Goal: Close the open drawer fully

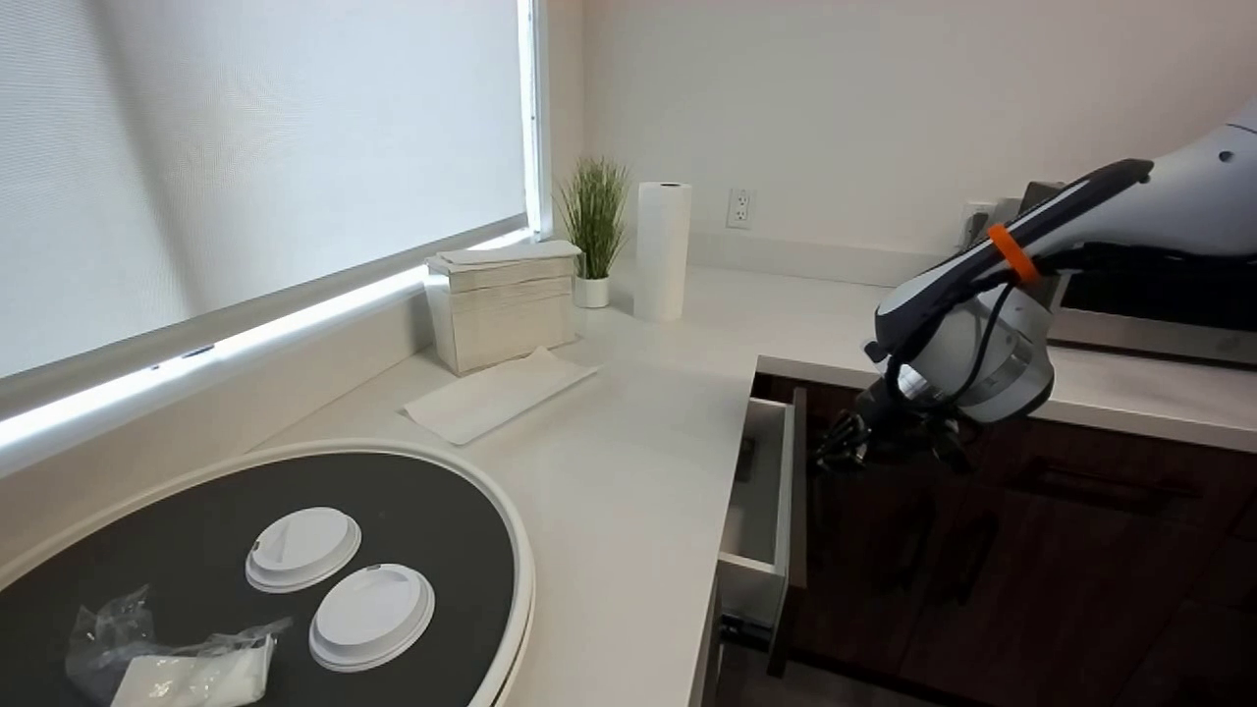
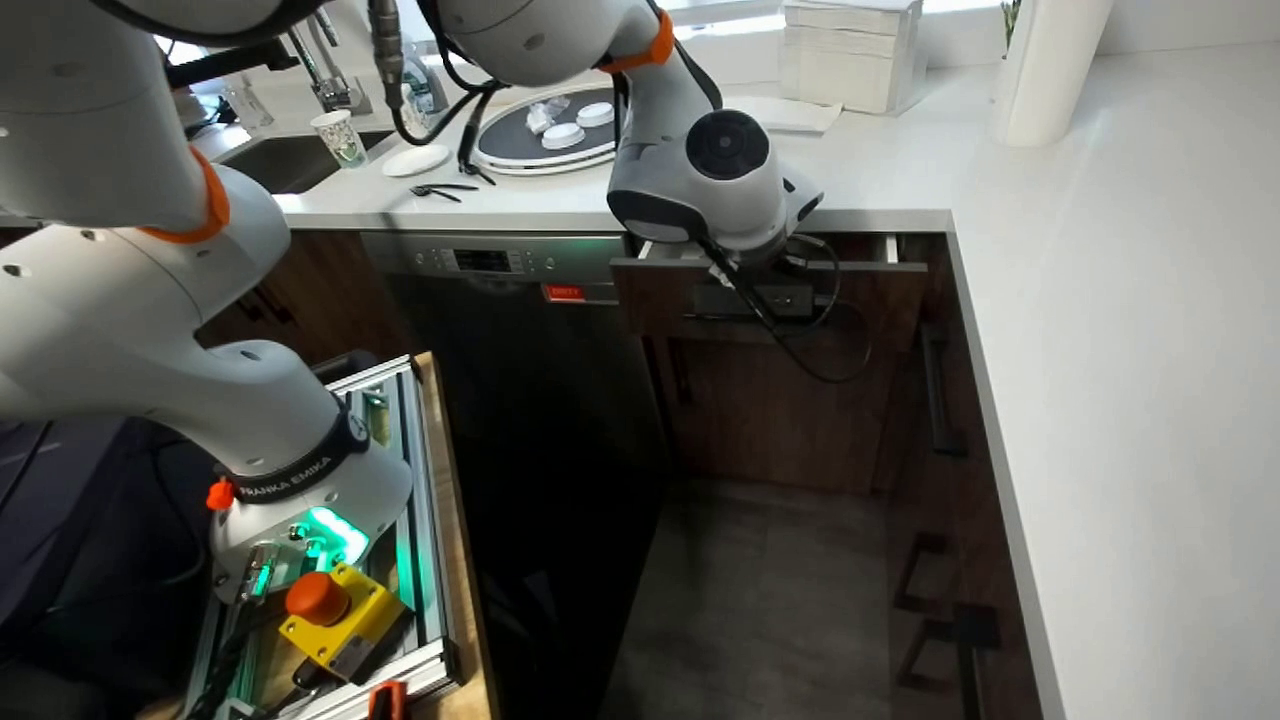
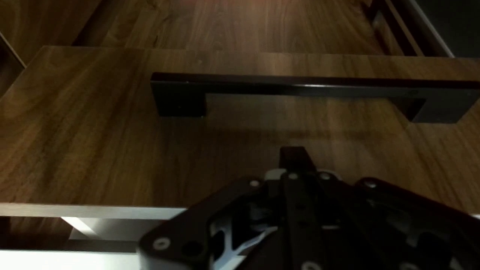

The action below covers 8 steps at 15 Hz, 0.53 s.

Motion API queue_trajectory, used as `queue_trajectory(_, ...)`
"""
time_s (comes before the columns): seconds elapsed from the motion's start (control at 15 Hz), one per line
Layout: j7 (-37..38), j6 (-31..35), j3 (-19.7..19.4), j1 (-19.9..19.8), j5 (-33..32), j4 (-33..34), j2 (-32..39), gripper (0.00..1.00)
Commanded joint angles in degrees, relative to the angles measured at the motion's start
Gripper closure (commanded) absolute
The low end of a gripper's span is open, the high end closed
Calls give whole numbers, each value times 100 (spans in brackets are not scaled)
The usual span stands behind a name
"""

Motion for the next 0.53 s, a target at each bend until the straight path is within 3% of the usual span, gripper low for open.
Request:
queue_trajectory(0.0,-4,0,4,-3,0,10,11,99)
queue_trajectory(0.47,-369,264,293,-133,-24,421,654,100)
